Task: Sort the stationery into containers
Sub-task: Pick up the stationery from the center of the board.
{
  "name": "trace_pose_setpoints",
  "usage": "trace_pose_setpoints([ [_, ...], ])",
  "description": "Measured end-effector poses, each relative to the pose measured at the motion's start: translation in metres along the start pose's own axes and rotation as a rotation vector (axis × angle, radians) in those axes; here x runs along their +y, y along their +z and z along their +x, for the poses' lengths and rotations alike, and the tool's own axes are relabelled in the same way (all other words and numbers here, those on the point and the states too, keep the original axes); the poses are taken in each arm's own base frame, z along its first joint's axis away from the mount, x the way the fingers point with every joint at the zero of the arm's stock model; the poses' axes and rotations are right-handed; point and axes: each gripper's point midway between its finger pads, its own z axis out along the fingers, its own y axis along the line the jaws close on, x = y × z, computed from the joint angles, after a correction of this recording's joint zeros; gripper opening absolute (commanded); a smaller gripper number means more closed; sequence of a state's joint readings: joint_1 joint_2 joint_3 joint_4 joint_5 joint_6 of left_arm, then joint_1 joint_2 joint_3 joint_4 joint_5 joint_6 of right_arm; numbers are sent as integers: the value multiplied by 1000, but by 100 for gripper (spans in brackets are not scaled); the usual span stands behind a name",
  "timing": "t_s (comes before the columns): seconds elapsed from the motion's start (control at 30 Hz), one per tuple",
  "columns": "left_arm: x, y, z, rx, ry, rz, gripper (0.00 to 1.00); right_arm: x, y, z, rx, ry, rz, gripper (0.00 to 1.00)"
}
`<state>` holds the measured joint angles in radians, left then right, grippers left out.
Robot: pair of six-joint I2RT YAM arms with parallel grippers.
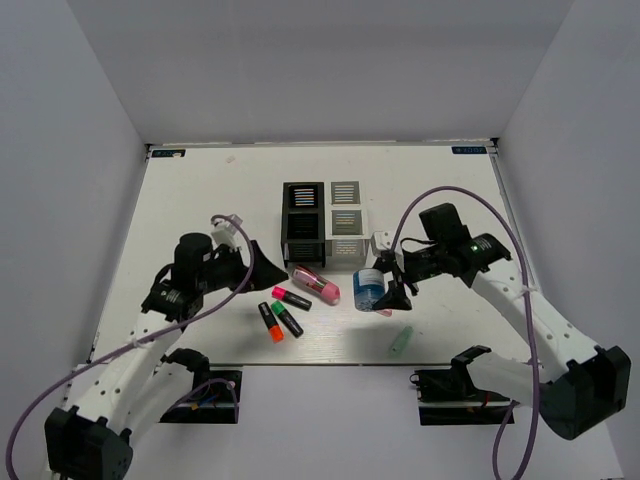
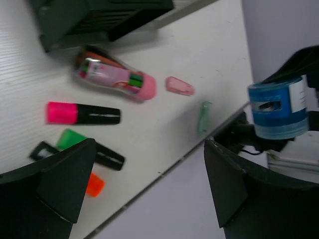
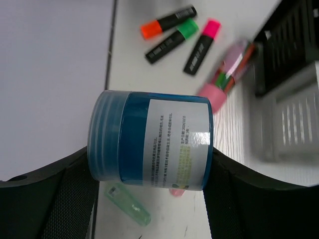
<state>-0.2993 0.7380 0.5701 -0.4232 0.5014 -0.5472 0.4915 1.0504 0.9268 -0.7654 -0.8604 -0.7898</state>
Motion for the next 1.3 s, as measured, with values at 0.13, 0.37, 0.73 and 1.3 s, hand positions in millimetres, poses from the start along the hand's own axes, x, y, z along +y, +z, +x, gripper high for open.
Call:
trace_pose_setpoints([
  [0.13, -41, 16, 4, 90, -57, 110, 100, 7, 9, -22, -87, -141, -150, 0],
  [0.37, -102, 37, 23, 197, -58, 239, 100, -5, 25, -34, -117, -279, -136, 0],
  [0.73, -134, 72, 43, 214, -43, 261, 100, -31, 41, -26, -85, -244, -6, 0],
  [1.3, -142, 98, 24, 107, -88, 230, 74, -37, 45, -33, -97, -241, 61, 0],
])
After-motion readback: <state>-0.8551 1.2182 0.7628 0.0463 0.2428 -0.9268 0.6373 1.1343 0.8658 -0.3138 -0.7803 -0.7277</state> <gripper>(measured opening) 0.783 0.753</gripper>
